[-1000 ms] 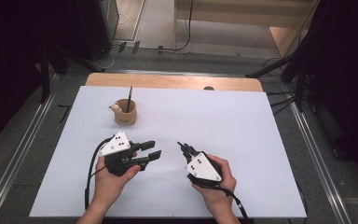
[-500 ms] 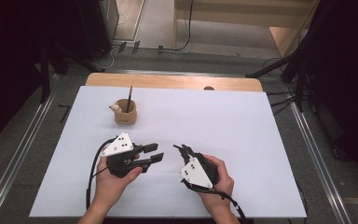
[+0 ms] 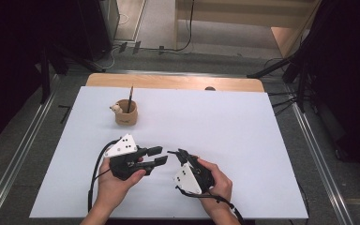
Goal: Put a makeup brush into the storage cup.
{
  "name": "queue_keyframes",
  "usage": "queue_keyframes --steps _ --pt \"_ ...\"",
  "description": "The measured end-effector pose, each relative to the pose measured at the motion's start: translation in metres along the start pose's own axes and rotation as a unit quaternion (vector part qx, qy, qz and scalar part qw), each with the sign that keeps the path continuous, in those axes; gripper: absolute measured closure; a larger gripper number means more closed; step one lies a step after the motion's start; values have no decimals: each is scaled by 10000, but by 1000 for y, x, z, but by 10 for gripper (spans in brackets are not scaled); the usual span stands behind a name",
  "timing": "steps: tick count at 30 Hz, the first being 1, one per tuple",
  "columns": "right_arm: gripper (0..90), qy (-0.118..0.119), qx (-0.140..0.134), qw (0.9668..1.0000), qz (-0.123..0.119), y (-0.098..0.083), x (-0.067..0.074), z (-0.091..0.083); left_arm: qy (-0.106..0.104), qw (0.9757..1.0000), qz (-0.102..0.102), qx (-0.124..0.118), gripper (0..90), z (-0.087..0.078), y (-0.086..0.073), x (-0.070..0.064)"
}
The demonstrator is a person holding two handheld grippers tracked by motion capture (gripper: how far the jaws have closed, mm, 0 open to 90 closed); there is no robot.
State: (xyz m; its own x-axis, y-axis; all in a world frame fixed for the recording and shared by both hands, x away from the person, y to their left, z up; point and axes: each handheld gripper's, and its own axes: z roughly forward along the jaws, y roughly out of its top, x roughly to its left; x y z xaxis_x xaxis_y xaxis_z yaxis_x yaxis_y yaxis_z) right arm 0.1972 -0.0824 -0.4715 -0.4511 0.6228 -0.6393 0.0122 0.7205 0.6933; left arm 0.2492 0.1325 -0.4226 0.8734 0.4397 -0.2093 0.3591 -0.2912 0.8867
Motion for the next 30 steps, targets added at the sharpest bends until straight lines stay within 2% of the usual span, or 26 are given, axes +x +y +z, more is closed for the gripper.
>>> queue_keyframes --steps 7,11,21,25,30 --pt "852 -22 -6 9988 -486 4 9 1 59 9999 33 128 655 5 0 -4" --pt "852 -47 -19 9980 -629 5 11 0 75 9997 29 217 681 8 0 -6" --pt "852 -92 15 9966 -813 7 16 -1 185 9988 -87 437 743 13 -2 -5" --pt "852 -118 -25 9960 -888 7 17 -1 212 9984 -73 514 765 15 -2 -7" --pt "852 -138 -5 9955 -933 7 17 -1 186 9984 -87 533 837 16 -2 -8"
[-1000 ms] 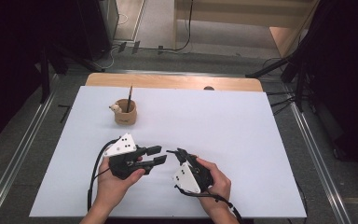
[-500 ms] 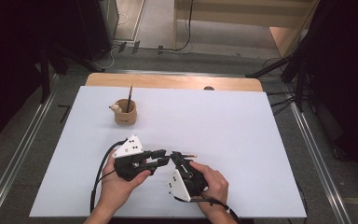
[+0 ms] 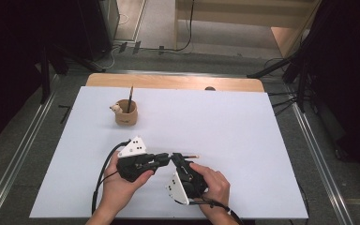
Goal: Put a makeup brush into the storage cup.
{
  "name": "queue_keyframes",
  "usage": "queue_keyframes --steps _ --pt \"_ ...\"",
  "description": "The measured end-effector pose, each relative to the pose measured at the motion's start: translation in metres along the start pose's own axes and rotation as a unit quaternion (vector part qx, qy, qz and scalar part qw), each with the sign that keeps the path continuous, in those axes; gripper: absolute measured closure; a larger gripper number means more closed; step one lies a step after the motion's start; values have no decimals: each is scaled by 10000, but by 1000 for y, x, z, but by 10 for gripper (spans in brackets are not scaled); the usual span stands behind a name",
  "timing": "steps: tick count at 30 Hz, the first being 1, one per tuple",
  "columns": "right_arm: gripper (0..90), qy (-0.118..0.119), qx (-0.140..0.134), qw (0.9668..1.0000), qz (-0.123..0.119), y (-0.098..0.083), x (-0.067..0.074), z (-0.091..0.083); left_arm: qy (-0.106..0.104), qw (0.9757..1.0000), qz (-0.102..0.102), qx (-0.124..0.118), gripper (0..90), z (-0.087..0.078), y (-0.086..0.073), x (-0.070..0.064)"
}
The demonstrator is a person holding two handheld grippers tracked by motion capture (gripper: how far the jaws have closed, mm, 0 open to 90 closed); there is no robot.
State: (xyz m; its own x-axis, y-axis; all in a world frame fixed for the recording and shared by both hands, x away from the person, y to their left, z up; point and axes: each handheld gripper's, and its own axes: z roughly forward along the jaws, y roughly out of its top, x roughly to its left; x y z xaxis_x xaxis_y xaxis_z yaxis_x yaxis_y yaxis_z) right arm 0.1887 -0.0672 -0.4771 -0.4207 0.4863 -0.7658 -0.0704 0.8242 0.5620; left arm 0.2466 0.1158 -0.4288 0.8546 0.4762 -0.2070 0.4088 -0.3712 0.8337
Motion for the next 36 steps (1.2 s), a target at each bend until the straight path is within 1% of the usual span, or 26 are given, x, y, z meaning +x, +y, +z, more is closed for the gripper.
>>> queue_keyframes --steps 5,7,9,10,12,13,14,15,16,17,18,19,20,23,24,25,26,28,29,30,31,32,33,34,35,36 --pt "851 -7 -5 10000 -30 0 0 0 -47 10000 -28 21 859 0 0 0" --pt "850 31 -15 10000 -5 0 0 1 -40 10000 -33 16 860 0 0 0" --pt "840 45 -18 10000 43 -1 0 1 -2 10000 9 28 861 0 0 0" --pt "796 73 -57 9999 110 -1 -1 1 36 10000 17 9 862 -1 0 1" --pt "675 85 -87 9996 238 -2 -2 1 29 10000 -4 -38 862 -3 -1 2" --pt "597 121 -91 9993 333 -3 -3 2 56 10000 -18 -76 862 -3 -1 3" --pt "539 125 -74 9986 502 -3 -3 3 79 9999 -24 -126 862 -5 -1 4" --pt "533 139 -96 9976 677 -4 -5 3 81 9998 -31 -161 862 -6 -1 5" --pt "520 191 -86 9967 786 -4 -7 2 118 9997 -63 -198 863 -7 -2 6" --pt "471 265 -123 9948 975 -5 -9 0 117 9997 -84 -216 863 -8 -2 7" --pt "433 300 -148 9933 1103 -5 -10 -1 112 9996 -108 -256 863 -9 -2 9" --pt "421 353 -184 9911 1268 -6 -12 -2 136 9994 -112 -286 863 -10 -2 10" --pt "397 399 -186 9897 1362 -6 -13 -3 157 9993 -133 -320 863 -11 -3 11" --pt "284 529 -119 9813 1848 -10 -19 -5 197 9989 -162 -394 863 -14 -4 15" --pt "240 566 -117 9779 2010 -11 -21 -5 215 9986 -200 -444 863 -14 -5 16" --pt "197 611 -103 9736 2197 -12 -22 -6 210 9982 -244 -506 863 -15 -5 17" --pt "164 696 -122 9682 2402 -13 -24 -6 228 9978 -276 -557 863 -16 -6 18" --pt "104 864 -136 9534 2887 -14 -27 -8 268 9971 -297 -647 863 -17 -6 19" --pt "80 940 -174 9474 3053 -14 -28 -9 288 9966 -303 -709 863 -17 -7 19" --pt "42 958 -191 9412 3234 -13 -30 -10 311 9964 -289 -732 863 -17 -7 20" --pt "15 944 -202 9366 3367 -12 -30 -10 304 9958 -318 -800 863 -18 -8 20" --pt "4 988 -222 9262 3633 -12 -33 -11 302 9954 -329 -844 863 -18 -8 21" --pt "0 1047 -229 9175 3829 -13 -35 -11 294 9953 -331 -865 863 -19 -8 22" --pt "0 1085 -216 9110 3972 -14 -37 -11 308 9948 -355 -905 863 -20 -8 23" --pt "0 1089 -163 9024 4166 -15 -39 -11 302 9943 -377 -953 863 -20 -9 24" --pt "0 1066 -159 8976 4275 -17 -41 -11 282 9943 -369 -963 863 -21 -9 25"
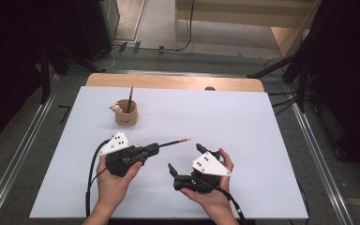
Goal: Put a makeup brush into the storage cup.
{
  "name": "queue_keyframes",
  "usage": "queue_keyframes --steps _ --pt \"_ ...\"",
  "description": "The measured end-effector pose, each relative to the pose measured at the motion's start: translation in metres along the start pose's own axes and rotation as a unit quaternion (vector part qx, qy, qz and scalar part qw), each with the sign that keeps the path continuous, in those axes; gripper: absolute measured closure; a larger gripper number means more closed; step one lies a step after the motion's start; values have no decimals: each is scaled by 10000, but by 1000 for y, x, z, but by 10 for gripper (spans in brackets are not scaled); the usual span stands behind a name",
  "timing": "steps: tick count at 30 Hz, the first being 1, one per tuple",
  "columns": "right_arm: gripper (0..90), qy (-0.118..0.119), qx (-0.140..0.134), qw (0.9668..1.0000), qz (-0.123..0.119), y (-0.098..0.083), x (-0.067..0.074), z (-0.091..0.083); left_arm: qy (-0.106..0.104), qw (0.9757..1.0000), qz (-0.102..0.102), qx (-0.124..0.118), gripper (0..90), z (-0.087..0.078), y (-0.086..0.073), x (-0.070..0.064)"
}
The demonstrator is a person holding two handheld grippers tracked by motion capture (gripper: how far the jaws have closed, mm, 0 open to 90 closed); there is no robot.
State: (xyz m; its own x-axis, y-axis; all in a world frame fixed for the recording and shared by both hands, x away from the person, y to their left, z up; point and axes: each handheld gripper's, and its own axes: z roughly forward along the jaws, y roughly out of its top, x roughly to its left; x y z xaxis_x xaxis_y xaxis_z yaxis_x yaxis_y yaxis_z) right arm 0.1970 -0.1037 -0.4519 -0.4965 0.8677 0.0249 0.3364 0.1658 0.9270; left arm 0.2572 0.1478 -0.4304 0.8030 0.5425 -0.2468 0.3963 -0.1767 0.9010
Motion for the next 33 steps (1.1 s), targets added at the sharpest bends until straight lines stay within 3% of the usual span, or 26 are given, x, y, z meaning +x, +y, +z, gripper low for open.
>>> queue_keyframes --steps 2,4,7,9,12,15,20,24,28,33 --pt "0 -15 -4 9998 221 0 -3 -1 -13 10000 -1 -45 863 -1 0 1" --pt "0 71 -12 9982 596 -1 -6 -1 -18 9999 -16 -112 863 -2 0 1" --pt "0 183 26 9941 1065 -2 -10 -1 -43 9998 40 -197 863 -2 0 -1" --pt "0 203 38 9927 1186 -3 -9 -1 -105 9997 33 -234 863 -1 -1 -2" --pt "0 -94 -5 9908 1349 -6 -7 -1 -200 9994 -35 -282 863 1 -4 -1" --pt "0 -146 -52 9872 1588 -8 -8 -1 -185 9992 -69 -342 863 2 -6 0" --pt "0 92 -127 9736 2278 -12 -13 -1 -158 9988 -52 -465 863 1 -7 -1" --pt "0 386 -142 9598 2776 -14 -14 0 -165 9984 1 -536 863 3 -9 -5" --pt "4 618 -205 9469 3147 -15 -15 1 -197 9981 41 -587 863 6 -11 -9" --pt "21 831 -348 9339 3459 -16 -20 0 -251 9977 32 -631 863 9 -14 -12"
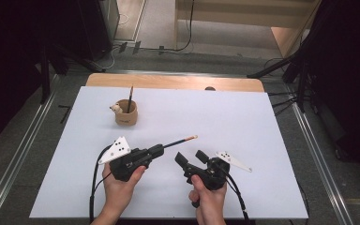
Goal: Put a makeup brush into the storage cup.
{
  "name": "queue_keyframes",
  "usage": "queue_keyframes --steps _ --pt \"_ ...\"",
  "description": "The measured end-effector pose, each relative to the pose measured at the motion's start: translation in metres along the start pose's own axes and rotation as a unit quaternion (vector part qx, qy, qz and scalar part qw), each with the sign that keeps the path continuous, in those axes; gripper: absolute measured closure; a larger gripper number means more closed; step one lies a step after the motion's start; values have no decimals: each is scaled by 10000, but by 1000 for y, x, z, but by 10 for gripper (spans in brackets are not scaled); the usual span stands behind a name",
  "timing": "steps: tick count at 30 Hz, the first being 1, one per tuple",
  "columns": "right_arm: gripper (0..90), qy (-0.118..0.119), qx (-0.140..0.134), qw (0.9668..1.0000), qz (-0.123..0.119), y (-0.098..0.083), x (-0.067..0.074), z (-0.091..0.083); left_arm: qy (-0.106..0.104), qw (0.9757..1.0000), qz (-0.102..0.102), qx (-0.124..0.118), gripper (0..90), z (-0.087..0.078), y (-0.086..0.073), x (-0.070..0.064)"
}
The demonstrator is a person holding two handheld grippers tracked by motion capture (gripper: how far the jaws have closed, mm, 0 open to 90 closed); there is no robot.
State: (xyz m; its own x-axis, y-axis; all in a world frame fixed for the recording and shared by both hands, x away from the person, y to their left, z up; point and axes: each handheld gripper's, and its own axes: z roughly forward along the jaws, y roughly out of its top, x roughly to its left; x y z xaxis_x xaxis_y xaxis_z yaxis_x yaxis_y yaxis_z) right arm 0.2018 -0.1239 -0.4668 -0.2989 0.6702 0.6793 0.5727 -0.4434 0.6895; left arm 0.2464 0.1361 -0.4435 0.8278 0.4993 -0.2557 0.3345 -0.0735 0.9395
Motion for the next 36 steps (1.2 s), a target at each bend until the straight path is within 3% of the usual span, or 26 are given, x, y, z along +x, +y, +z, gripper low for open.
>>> queue_keyframes --steps 7,15,28,36 --pt "45 293 -46 9981 531 3 -10 -1 -97 9999 123 -66 863 4 -1 -9" --pt "130 517 -122 9926 1093 6 -21 -2 -171 9995 234 -92 863 8 -4 -18" --pt "401 657 -210 9855 1553 8 -35 -3 -336 9988 356 -26 863 16 -10 -27" --pt "574 881 -188 9824 1635 7 -42 -1 -387 9984 414 26 863 17 -11 -28"
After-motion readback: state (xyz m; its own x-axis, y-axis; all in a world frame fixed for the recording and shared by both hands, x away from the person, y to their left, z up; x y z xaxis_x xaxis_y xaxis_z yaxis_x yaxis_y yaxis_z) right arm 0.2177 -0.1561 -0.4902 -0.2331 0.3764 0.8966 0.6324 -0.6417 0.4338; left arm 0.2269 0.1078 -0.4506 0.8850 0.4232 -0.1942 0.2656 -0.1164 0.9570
